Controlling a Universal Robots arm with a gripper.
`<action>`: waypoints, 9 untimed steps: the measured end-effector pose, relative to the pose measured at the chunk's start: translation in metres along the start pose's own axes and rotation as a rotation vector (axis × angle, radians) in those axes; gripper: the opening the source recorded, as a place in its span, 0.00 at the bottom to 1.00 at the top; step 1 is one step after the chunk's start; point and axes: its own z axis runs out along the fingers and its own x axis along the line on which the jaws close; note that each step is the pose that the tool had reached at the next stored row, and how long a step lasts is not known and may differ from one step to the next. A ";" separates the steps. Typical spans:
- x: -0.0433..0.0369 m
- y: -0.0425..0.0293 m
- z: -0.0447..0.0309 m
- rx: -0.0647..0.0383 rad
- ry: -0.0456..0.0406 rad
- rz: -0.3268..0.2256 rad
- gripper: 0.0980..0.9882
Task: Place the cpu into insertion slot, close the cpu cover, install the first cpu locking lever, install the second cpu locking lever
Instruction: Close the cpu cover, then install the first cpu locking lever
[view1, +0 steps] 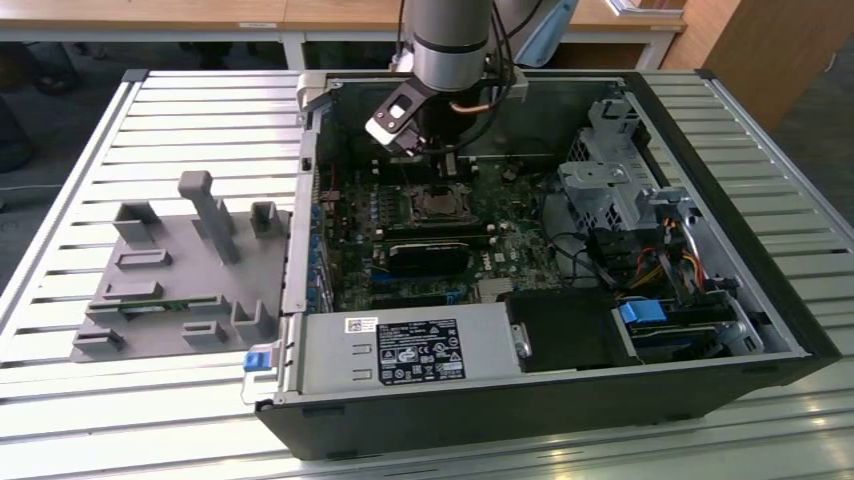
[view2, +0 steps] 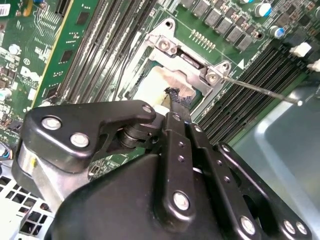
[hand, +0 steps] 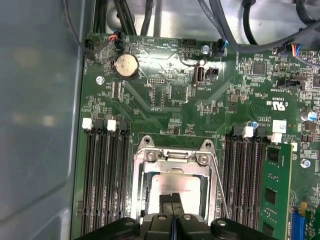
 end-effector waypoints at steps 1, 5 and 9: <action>0.0000 0.0008 0.0000 0.000 0.0000 0.000 0.01; -0.0002 0.0046 0.0001 0.001 0.0000 0.000 0.01; -0.0002 0.0049 0.0000 0.001 -0.0001 0.000 0.01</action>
